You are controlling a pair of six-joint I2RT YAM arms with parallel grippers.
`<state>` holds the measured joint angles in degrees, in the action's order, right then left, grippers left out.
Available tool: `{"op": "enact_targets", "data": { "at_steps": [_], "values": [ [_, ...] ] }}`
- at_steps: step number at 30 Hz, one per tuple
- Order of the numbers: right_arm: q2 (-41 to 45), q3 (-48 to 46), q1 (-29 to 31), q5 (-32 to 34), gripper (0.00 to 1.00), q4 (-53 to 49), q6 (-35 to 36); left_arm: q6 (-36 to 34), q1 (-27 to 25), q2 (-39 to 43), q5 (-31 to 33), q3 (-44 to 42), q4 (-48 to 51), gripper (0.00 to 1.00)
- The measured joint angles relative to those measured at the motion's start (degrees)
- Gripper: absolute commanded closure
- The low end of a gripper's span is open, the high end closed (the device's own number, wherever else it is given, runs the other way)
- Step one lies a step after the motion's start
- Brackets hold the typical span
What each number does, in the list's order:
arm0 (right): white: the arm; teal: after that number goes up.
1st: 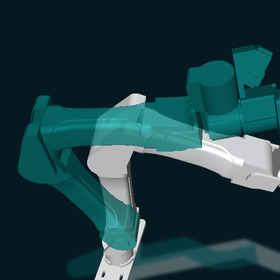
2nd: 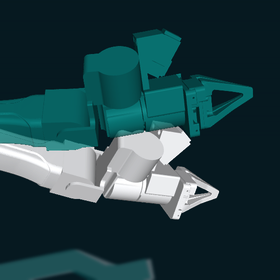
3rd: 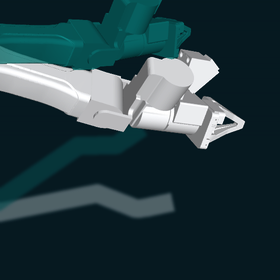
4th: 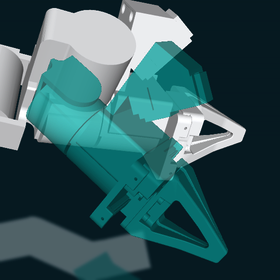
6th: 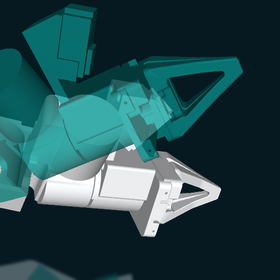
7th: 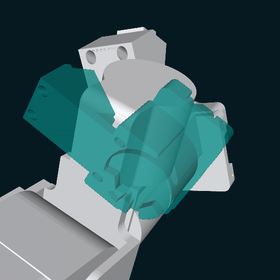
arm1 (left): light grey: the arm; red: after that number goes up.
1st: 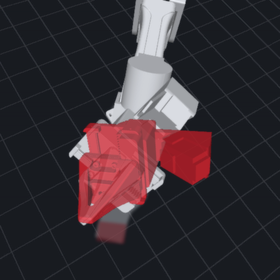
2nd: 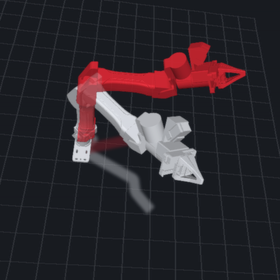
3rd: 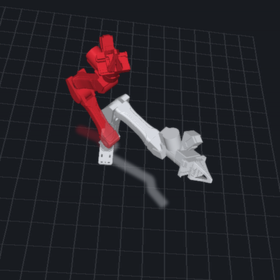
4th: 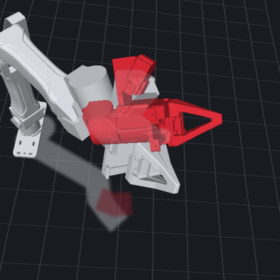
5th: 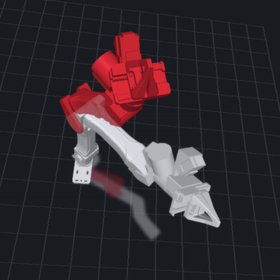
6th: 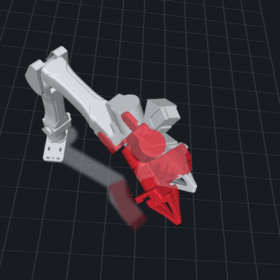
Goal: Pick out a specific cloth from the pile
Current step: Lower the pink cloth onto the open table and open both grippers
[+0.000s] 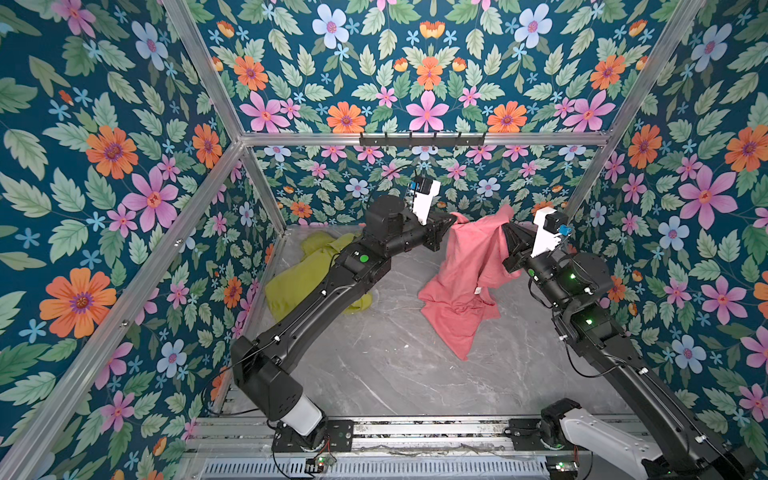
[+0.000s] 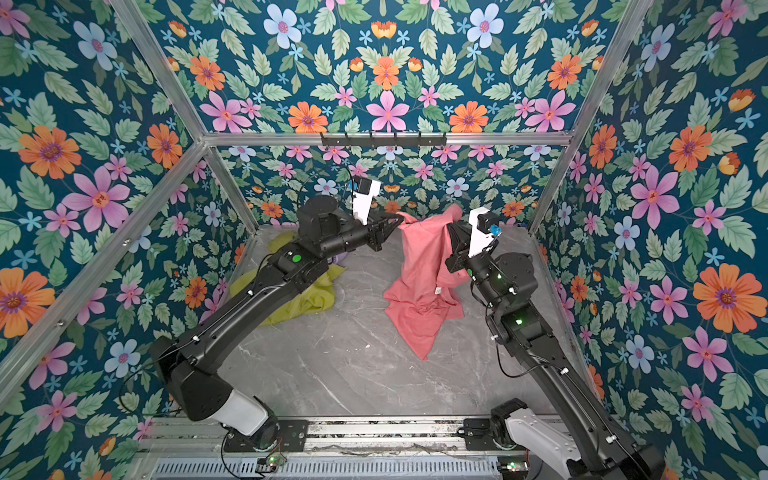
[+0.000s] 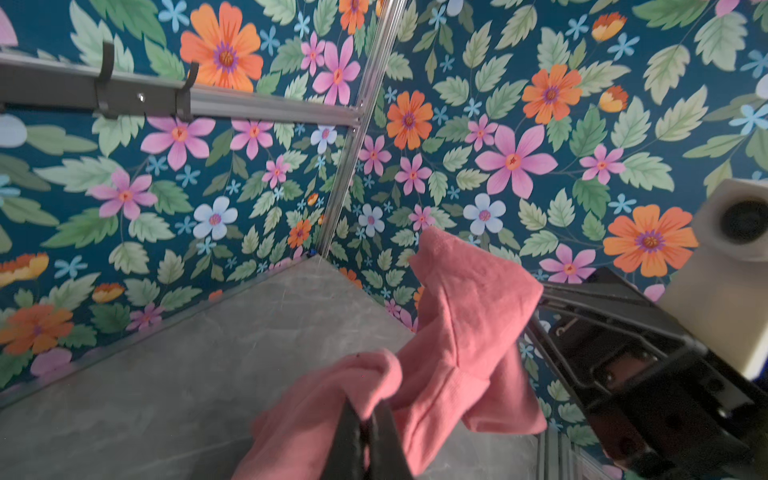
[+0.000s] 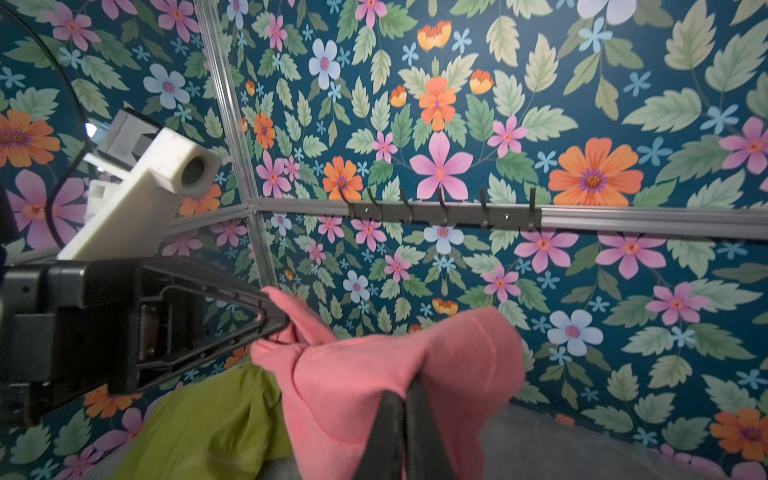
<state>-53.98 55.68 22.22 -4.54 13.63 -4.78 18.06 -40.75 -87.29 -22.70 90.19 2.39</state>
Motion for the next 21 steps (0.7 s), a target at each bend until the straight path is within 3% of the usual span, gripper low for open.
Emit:
{"op": "enact_targets", "data": {
  "at_steps": [11, 21],
  "values": [
    [5.03, -13.07, 0.28, -4.24, 1.00, -9.46, -12.52, 0.00, -0.07, 6.86, 0.52, -14.10, -0.37, 1.00],
    [-3.72, -18.03, -3.41, -7.96, 1.00, -15.45, -16.28, -0.22, -0.15, 3.45, 0.83, -28.04, -0.59, 1.00]
  ]
}}
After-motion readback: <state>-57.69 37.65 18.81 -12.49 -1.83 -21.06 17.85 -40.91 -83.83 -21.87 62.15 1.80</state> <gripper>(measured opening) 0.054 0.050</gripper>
